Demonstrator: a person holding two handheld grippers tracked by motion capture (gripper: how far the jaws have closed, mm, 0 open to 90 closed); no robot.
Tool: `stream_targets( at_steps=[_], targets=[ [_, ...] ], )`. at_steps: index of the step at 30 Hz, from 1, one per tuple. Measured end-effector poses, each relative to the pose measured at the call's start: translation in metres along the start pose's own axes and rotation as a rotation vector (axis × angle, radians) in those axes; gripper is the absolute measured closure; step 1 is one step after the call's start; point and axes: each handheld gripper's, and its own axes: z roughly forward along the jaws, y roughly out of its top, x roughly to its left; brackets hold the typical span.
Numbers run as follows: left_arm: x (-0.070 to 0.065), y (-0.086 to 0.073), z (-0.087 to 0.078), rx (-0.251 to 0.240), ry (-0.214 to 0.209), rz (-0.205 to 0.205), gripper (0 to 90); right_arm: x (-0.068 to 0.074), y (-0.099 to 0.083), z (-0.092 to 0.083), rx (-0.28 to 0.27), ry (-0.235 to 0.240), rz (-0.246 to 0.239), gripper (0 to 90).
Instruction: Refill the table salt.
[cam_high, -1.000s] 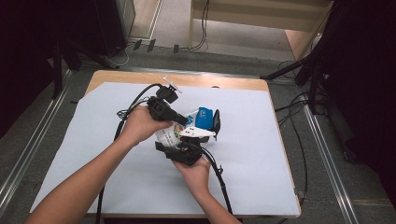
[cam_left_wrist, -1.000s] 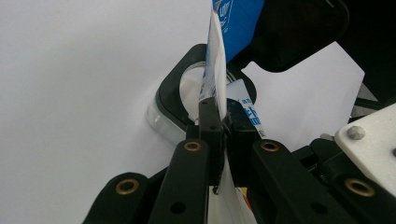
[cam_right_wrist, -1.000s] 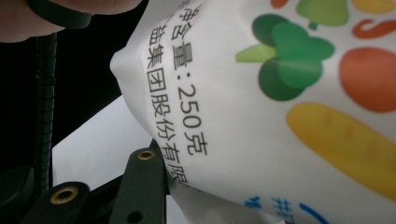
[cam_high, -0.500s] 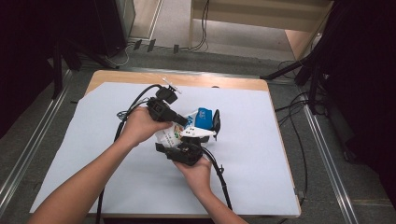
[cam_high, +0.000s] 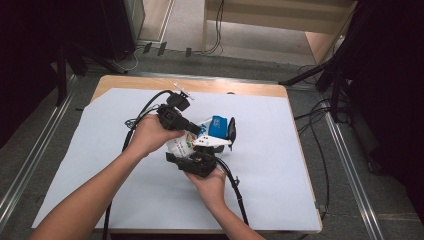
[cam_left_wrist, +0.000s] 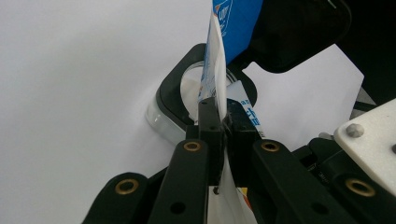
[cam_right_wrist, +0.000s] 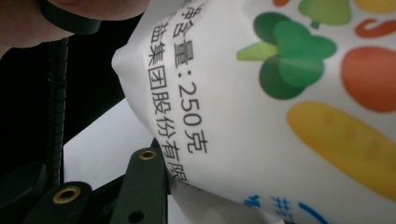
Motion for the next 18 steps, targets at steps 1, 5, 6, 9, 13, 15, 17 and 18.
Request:
stream_targets(
  at_steps=[1, 5, 6, 9, 13, 15, 17, 18],
  targets=[
    [-0.0001, 0.0000, -0.0001, 0.000, 0.000, 0.000, 88.5, 0.0001, 0.0001, 0.0000, 0.000, 0.000, 0.000, 64.9],
    [-0.0002, 0.0000, -0.0011, 0.001, 0.008, -0.001, 88.6, 0.0007, 0.0005, 0.0002, 0.004, -0.003, 0.001, 64.8],
    [-0.0002, 0.0000, -0.0013, 0.001, 0.009, -0.002, 88.6, 0.0007, 0.0006, 0.0006, 0.002, -0.002, -0.001, 64.6],
    [0.0001, -0.0001, -0.0018, 0.002, 0.009, -0.004, 88.6, 0.0014, 0.0012, 0.0013, 0.003, 0.001, 0.002, 63.6],
    [0.0004, 0.0000, -0.0023, 0.000, 0.014, -0.003, 88.6, 0.0022, 0.0020, 0.0016, 0.008, 0.003, 0.005, 62.9],
    [0.0007, -0.0001, -0.0024, -0.002, 0.013, -0.002, 88.5, 0.0018, 0.0023, 0.0016, 0.008, 0.001, 0.004, 63.8],
    [0.0006, -0.0001, -0.0021, -0.008, 0.012, -0.005, 88.5, 0.0014, 0.0026, 0.0013, 0.009, -0.001, 0.002, 64.6],
    [0.0006, -0.0001, -0.0020, -0.007, 0.011, -0.005, 88.5, 0.0012, 0.0028, 0.0012, 0.009, -0.001, 0.001, 64.7]
  ],
)
